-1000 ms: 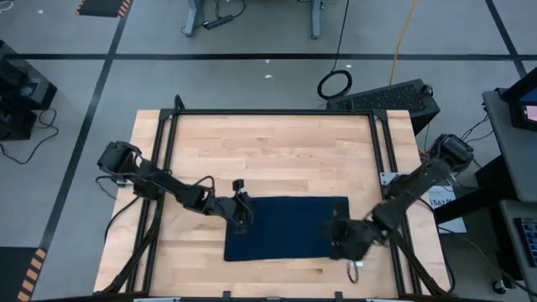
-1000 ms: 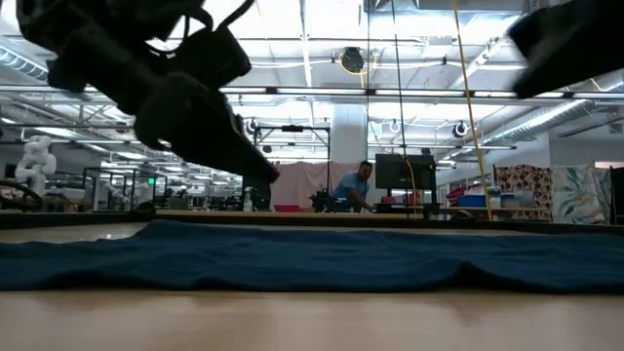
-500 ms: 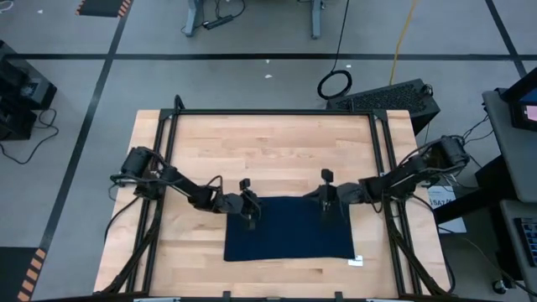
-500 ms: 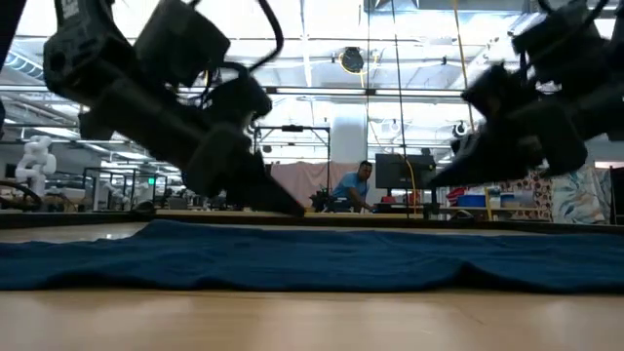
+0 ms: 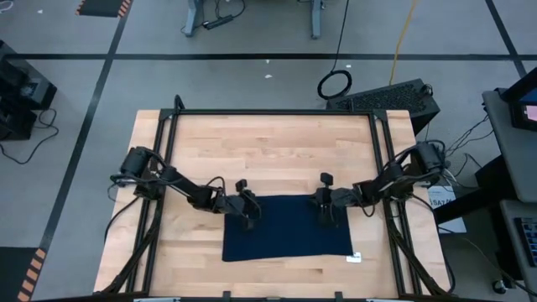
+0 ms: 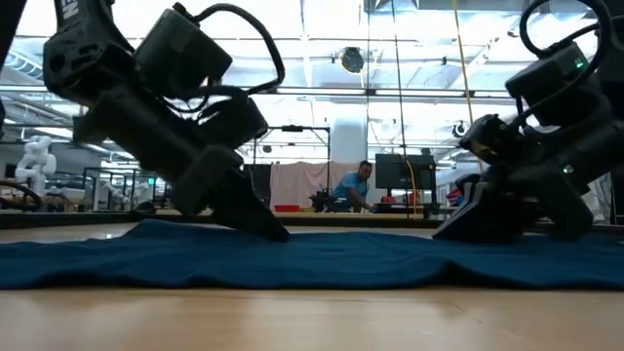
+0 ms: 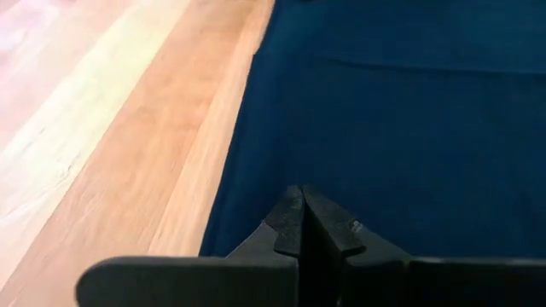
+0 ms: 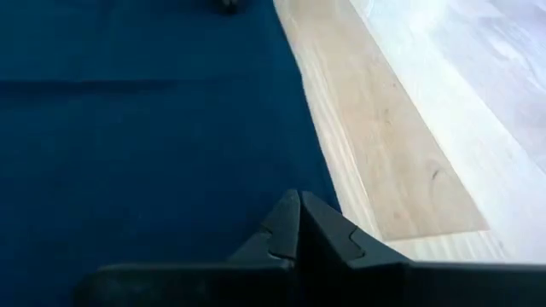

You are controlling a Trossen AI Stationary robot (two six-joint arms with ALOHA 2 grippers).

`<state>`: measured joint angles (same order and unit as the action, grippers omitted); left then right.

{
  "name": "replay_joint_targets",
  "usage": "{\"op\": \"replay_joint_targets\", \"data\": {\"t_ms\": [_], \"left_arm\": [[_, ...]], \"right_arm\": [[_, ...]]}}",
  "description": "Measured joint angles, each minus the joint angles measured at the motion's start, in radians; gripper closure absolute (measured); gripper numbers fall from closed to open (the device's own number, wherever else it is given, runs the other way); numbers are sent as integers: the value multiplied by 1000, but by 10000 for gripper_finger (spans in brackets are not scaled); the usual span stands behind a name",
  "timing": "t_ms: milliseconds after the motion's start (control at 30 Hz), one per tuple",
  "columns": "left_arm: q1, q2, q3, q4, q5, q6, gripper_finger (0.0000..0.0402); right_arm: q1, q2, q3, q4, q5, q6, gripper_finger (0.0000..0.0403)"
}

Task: Roll towel into tight, uniform cylinder
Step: Roll the blue cloth napkin

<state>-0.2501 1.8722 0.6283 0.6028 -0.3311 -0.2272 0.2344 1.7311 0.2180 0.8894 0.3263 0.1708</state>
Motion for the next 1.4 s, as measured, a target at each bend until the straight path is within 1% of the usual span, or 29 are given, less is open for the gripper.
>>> {"op": "replay_joint_targets", "data": {"t_ms": [133, 200, 300, 433, 500, 567, 667, 800, 900, 1000, 1133, 1233, 1300, 1400], "left_arm": [[-4, -123, 0, -88, 39, -2, 394], [-14, -180, 1, -158, 42, -4, 394], [-32, -231, 1, -271, 42, -43, 394], [-56, -234, -1, -403, 34, -121, 394], [-64, -219, -1, -453, -1, -173, 394], [-74, -210, -1, -506, -39, -221, 394], [-82, -197, 1, -525, -73, -275, 394], [-94, -202, 3, -538, -77, -287, 394], [-98, -263, 2, -581, -29, -240, 394], [-97, -360, 11, -643, -28, -213, 394], [-100, -447, -1, -673, -39, -189, 394], [-115, -452, -23, -686, -40, -178, 394], [-128, -450, -63, -698, -42, -191, 394], [-149, -443, -127, -647, -69, -247, 394]], "right_arm": [[0, -8, -5, 65, -16, -21, 399], [0, -46, -6, 98, -19, -43, 399], [0, -105, -2, 146, -19, -78, 399], [0, -112, 16, 220, -21, -155, 399], [-5, -87, 39, 225, -31, -173, 399], [-11, -49, 47, 212, -65, -176, 399], [-15, 22, 61, 223, -75, -160, 399], [-25, 139, 65, 223, -70, -102, 399], [-35, 228, 65, 303, -57, -58, 399], [-44, 291, 61, 410, -63, -55, 399], [-43, 304, 58, 464, -68, -57, 399], [-43, 287, 54, 462, -69, -54, 399], [-43, 271, 53, 463, -71, -52, 399], [-43, 231, 60, 480, -70, -52, 399]]}}
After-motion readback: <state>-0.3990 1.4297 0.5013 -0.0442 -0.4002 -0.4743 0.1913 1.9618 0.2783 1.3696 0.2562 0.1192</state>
